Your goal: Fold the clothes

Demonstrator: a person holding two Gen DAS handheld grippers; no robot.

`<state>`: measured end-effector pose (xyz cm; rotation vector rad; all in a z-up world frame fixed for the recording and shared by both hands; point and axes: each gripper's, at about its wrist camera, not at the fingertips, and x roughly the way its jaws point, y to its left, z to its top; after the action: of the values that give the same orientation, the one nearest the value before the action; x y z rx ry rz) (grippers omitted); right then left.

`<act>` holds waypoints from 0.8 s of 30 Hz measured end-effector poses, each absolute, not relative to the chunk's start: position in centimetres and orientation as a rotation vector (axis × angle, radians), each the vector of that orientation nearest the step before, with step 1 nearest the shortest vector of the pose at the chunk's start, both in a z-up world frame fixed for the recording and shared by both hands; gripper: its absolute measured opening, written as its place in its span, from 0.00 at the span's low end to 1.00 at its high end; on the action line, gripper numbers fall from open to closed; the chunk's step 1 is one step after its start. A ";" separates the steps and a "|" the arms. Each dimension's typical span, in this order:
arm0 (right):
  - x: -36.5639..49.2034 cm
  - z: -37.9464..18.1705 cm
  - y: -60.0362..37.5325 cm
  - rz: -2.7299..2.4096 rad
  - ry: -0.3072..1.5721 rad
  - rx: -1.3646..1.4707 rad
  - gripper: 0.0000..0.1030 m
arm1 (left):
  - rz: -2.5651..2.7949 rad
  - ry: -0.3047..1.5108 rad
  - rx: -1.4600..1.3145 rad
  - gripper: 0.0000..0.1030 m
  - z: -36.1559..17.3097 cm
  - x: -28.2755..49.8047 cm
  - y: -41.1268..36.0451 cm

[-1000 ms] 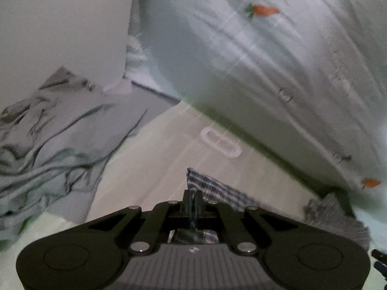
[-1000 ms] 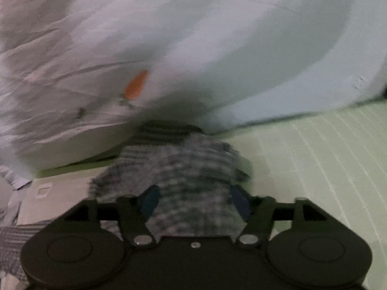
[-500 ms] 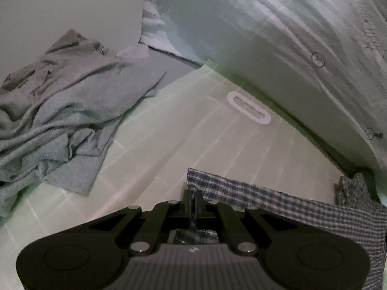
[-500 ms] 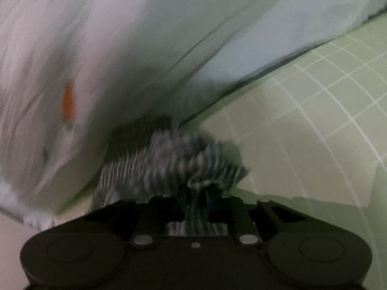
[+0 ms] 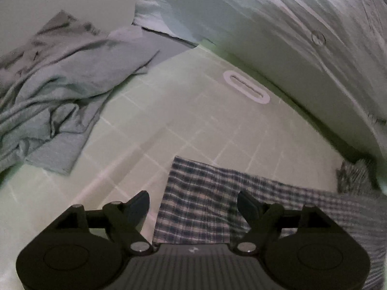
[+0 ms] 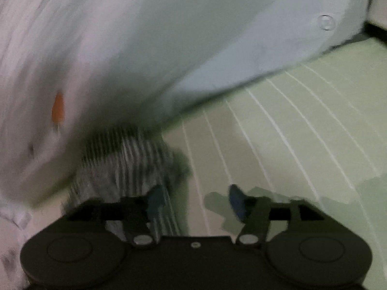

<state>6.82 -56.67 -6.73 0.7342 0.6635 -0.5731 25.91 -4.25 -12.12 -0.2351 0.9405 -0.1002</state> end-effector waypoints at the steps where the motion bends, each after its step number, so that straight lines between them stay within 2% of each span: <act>1: 5.8 -6.5 -55.5 -0.592 0.677 0.714 0.76 | -0.104 0.937 -0.214 0.72 -12.1 25.8 -4.6; 2: 4.8 -6.4 -54.5 -0.607 0.683 0.703 0.77 | -0.116 0.936 -0.209 0.55 -12.1 25.7 -4.9; 3: 3.9 -6.3 -53.6 -0.621 0.688 0.692 0.79 | -0.131 0.939 -0.212 0.45 -12.0 25.6 -5.2; 4: 3.0 -6.3 -52.9 -0.628 0.701 0.680 0.80 | -0.155 0.946 -0.225 0.20 -11.9 25.5 -5.4; 5: 2.2 -6.2 -52.2 -0.636 0.714 0.667 0.81 | -0.185 0.956 -0.247 0.15 -11.8 25.5 -5.6; 8: -0.4 -5.9 -50.1 -0.658 0.752 0.629 0.81 | -0.301 0.944 -0.271 0.09 -10.5 24.6 -7.0; 18: -6.9 -4.9 -47.2 -0.702 0.699 0.662 0.81 | -0.609 0.932 -0.092 0.09 -8.1 16.3 -16.5; 19: -7.4 -4.8 -47.0 -0.704 0.693 0.656 0.81 | -0.637 0.932 -0.073 0.14 -7.9 15.4 -17.4; 21: -7.9 -4.6 -46.8 -0.710 0.680 0.658 0.81 | -0.693 0.933 -0.035 0.41 -7.6 13.6 -19.3; 22: -8.1 -4.6 -46.6 -0.712 0.676 0.662 0.81 | -0.722 0.933 -0.016 0.74 -7.5 12.7 -20.3; 23: -8.2 -4.4 -46.3 -0.710 0.672 0.660 0.81 | -0.750 0.933 0.003 0.92 -7.3 11.9 -21.2; 24: -8.2 -4.3 -45.8 -0.702 0.670 0.644 0.81 | -0.778 0.933 0.022 0.93 -7.2 11.0 -22.2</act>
<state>-8.20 -45.83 -4.29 0.6438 0.6701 -0.7021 10.98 -22.16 -7.17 0.0225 0.9330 -0.7781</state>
